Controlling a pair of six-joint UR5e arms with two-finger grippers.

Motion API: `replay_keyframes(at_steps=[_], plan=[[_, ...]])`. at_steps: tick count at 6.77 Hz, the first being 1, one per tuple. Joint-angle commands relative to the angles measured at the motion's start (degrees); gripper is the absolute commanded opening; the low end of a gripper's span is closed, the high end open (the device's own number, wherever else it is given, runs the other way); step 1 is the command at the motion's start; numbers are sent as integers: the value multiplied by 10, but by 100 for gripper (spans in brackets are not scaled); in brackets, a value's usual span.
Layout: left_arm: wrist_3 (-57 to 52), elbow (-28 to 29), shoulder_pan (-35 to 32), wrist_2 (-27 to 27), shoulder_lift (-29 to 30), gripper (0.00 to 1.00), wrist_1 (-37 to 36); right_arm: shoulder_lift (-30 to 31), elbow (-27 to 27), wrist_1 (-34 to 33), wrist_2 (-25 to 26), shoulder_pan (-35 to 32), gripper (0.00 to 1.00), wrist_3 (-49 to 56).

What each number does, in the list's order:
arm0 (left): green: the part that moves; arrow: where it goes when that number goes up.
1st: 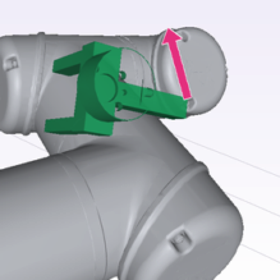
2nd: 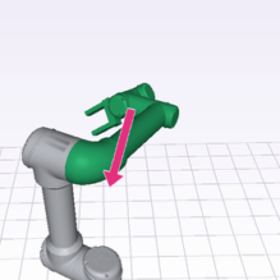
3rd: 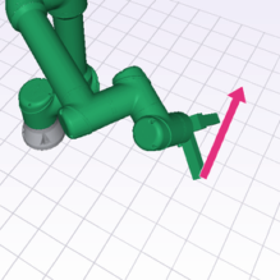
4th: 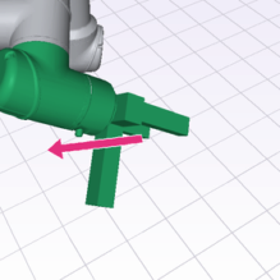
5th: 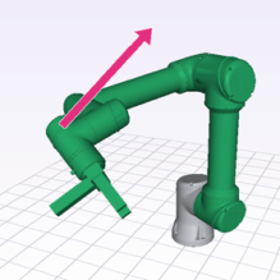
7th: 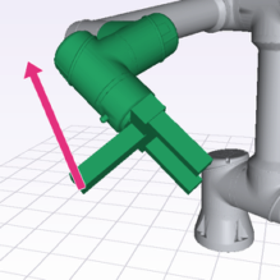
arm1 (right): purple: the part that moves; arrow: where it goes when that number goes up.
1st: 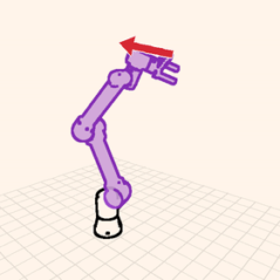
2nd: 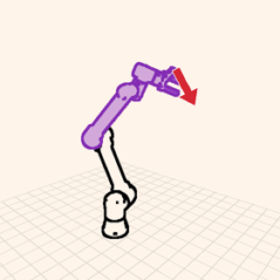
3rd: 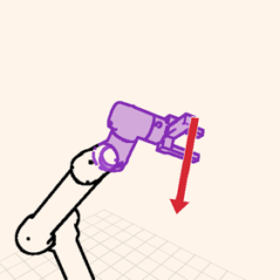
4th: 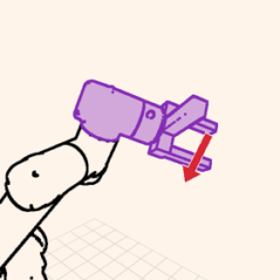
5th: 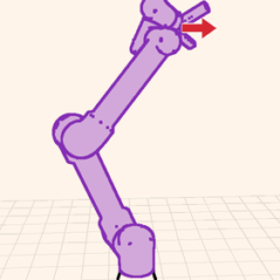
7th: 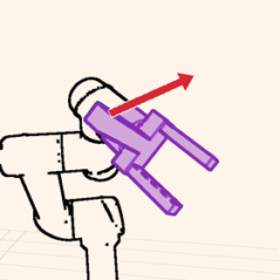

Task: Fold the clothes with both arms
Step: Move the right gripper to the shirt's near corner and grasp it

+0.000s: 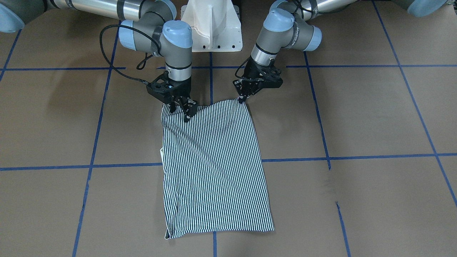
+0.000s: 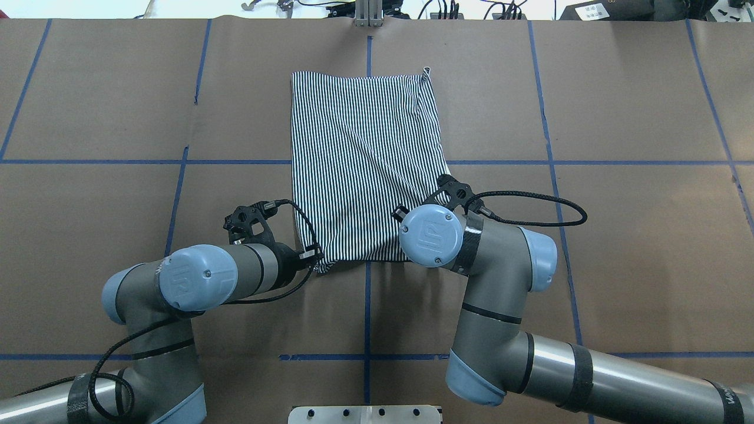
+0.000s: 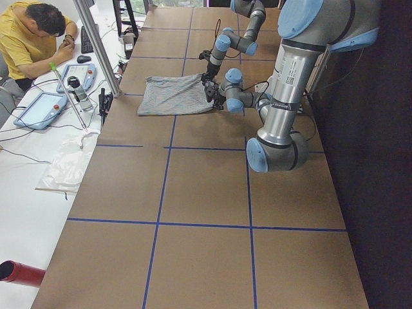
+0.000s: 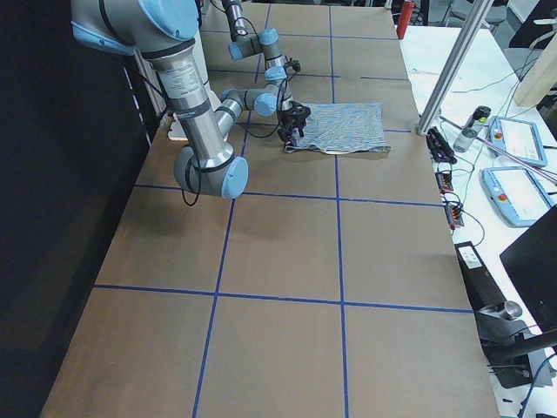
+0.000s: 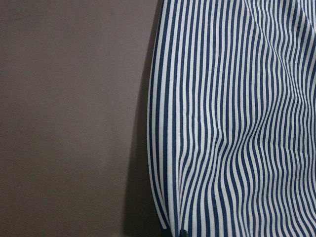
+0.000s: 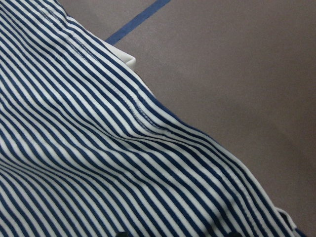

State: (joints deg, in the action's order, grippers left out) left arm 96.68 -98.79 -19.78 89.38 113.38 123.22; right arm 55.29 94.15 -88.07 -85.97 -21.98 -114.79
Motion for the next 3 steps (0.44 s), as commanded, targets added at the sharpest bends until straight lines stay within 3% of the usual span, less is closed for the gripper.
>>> replay_keyframes(at_steps=[1, 2, 3], plan=[[0, 0, 0, -1, 0, 0, 0, 1, -6, 0, 3, 0, 74, 1], [0, 0, 0, 0, -1, 0, 0, 1, -8, 0, 3, 0, 72, 2], [0, 0, 0, 0, -1, 0, 0, 0, -8, 0, 2, 0, 35, 3]])
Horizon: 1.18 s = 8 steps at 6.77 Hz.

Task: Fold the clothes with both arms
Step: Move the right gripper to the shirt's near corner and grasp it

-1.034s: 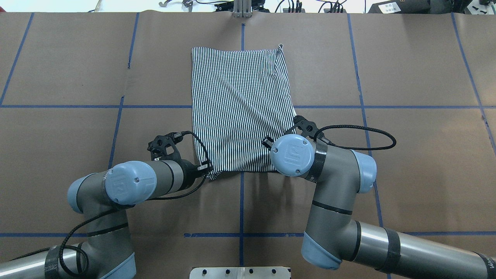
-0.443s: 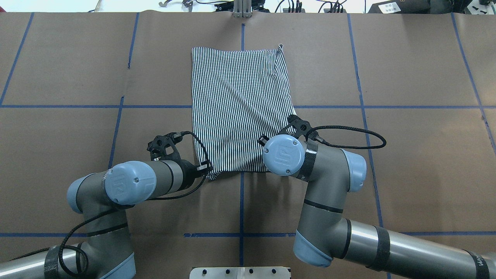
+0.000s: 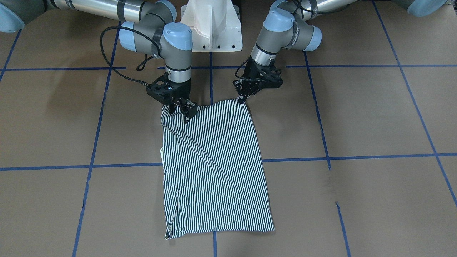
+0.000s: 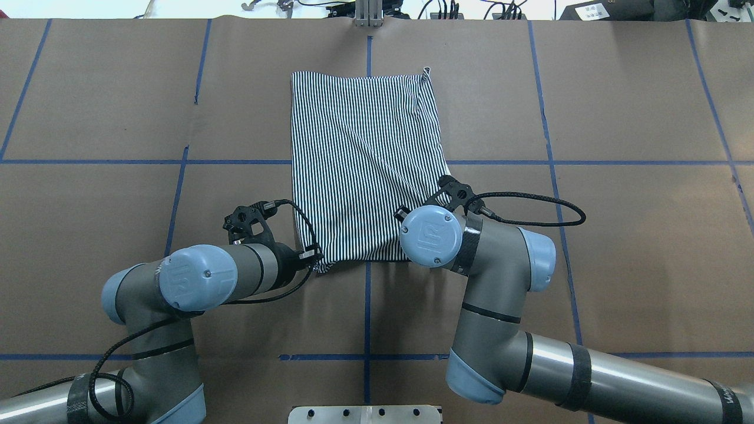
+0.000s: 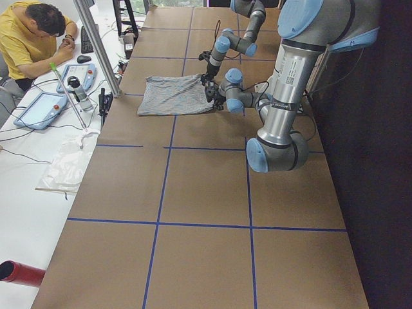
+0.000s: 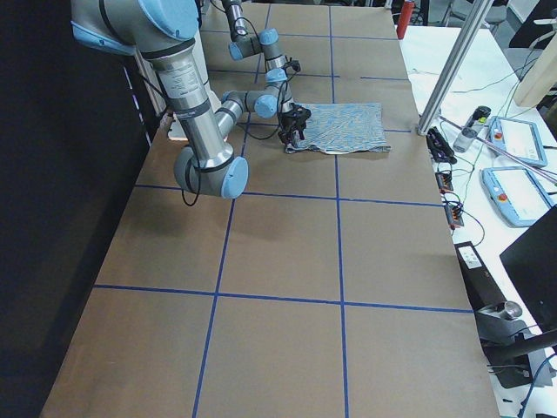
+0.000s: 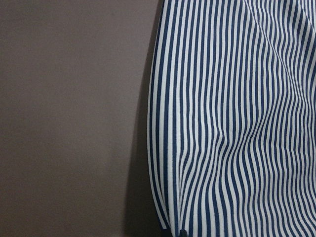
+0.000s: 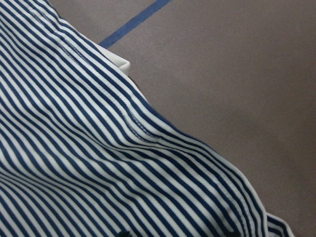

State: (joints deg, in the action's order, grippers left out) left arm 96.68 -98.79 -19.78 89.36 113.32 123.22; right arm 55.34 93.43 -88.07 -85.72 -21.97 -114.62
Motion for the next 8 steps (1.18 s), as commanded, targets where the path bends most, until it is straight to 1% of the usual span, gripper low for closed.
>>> replay_keyframes(at_steps=[1, 5, 6, 7, 8], plan=[[0, 0, 0, 0, 0, 0, 0, -1, 0, 0, -1, 0, 0, 1], [0, -1, 0, 0, 2, 0, 0, -1, 7, 1, 0, -1, 0, -1], [-1, -7, 0, 2, 2, 0, -1, 0, 20, 1, 0, -2, 0, 0], [-1, -25, 0, 5, -5, 0, -3, 6, 46, 0, 0, -2, 0, 1], [-2, -54, 0, 7, -5, 0, -39, 6, 70, -18, -1, -2, 0, 2]])
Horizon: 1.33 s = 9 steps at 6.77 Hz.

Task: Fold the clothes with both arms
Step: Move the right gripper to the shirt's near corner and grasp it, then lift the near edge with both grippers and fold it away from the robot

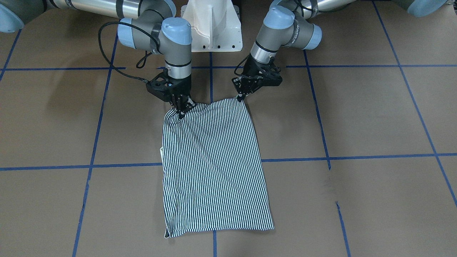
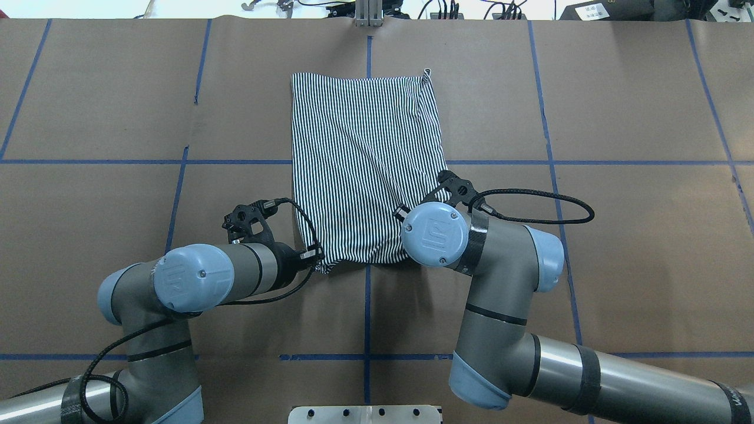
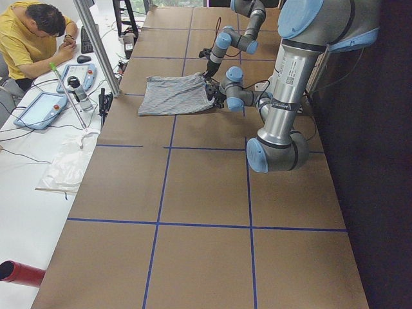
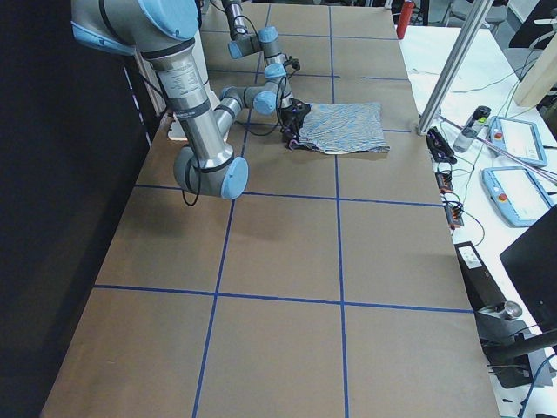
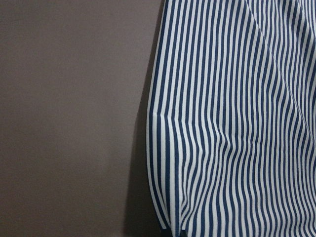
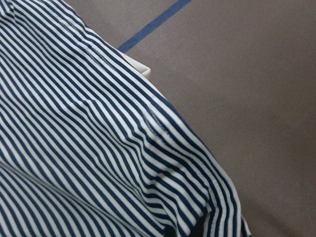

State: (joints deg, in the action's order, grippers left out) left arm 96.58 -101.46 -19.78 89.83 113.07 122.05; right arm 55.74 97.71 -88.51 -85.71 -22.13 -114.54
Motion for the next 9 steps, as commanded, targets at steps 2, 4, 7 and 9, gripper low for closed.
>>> replay_keyframes(at_steps=[2, 4, 7, 9], plan=[[-9, -138, 0, 20, -2, 0, -150, 10, 110, -74, -1, 7, 0, -1], [-8, -277, 0, 45, 2, 0, -299, 10, 240, -197, -1, 51, 0, -15], [-14, -328, 5, 71, 13, 0, -397, 8, 289, -257, 0, 78, 0, -32], [-83, -246, -26, 68, 57, 0, -394, -8, 224, -219, 24, 68, 0, -18]])
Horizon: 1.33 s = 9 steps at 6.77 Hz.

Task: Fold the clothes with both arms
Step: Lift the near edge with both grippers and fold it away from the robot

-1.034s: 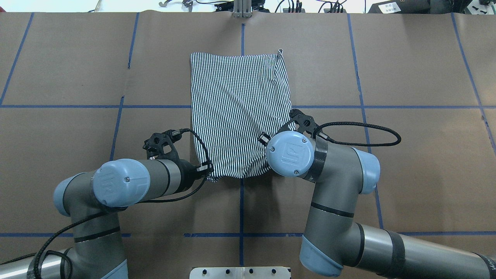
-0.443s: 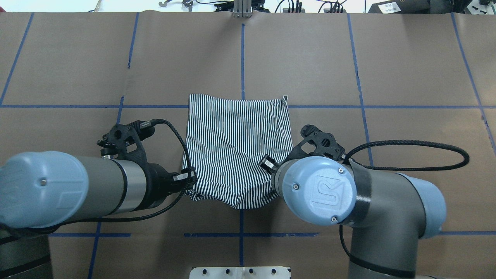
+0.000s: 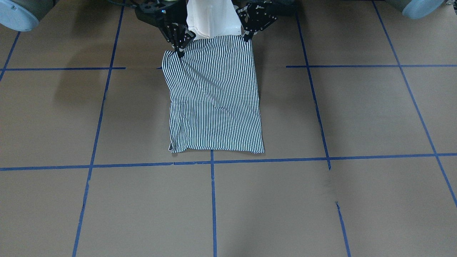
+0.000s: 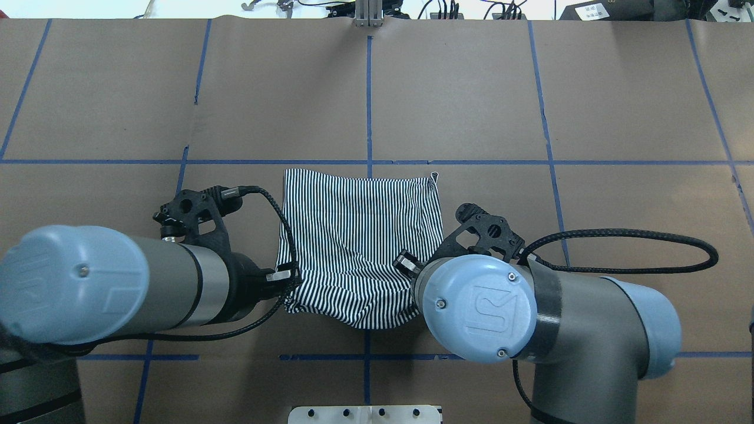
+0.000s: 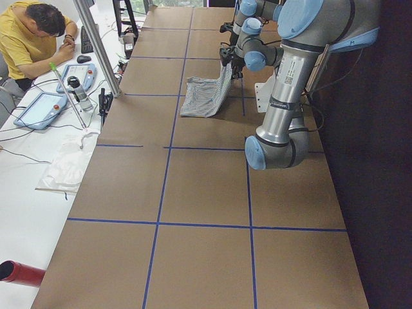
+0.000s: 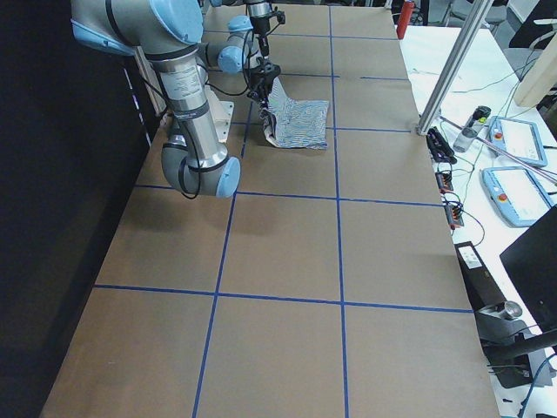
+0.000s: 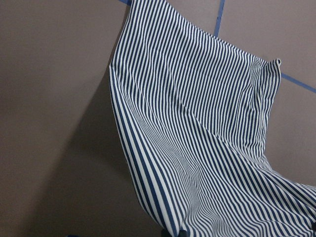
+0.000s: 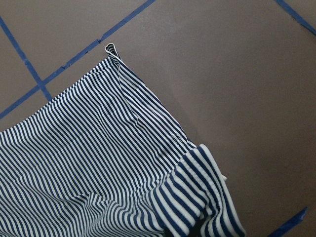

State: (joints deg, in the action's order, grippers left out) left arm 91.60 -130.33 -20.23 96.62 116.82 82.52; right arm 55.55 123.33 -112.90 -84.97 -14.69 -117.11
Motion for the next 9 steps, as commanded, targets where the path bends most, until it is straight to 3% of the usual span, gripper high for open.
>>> replay_keyframes(at_steps=[1, 6, 9], plan=[[-68, 79, -53, 1, 33, 0, 9, -8, -68, 56, 17, -24, 0, 9], [-136, 346, -133, 0, 76, 0, 218, -75, -301, 213, 16, -98, 0, 50], [-148, 380, -133, 1, 81, 0, 241, -81, -355, 268, 14, -119, 0, 93]])
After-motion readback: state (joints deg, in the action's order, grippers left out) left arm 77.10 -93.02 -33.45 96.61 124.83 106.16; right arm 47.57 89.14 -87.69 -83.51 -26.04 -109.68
